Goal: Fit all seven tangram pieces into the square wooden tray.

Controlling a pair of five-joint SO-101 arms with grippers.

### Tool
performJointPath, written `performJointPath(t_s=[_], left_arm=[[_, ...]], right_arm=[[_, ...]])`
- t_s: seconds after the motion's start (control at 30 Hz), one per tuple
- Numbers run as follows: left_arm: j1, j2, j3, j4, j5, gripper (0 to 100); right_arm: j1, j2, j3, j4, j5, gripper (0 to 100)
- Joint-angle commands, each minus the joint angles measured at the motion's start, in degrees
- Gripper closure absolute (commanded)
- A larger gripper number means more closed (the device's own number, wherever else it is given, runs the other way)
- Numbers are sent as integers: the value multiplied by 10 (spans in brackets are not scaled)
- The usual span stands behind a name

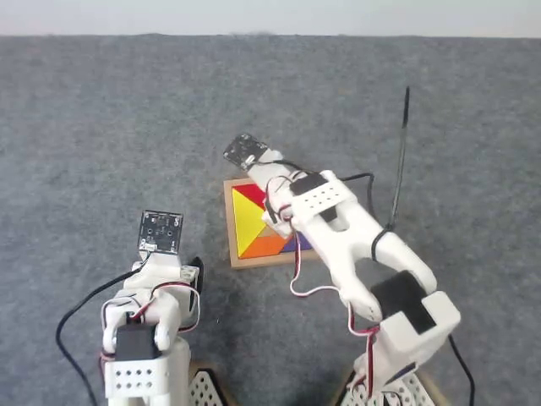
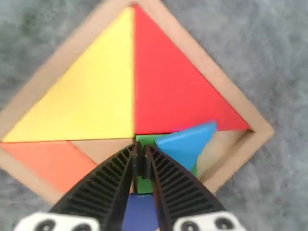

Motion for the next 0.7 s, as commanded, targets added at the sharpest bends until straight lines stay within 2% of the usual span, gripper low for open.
performJointPath(t_s=[0.0,0.67], left_arm=[[2,-16,-5,5,-4,847],[2,-16,-5,5,-4,847]], right_arm=[[35,9,-38,-8,0,991],[66,70,-101,-10,21,991]])
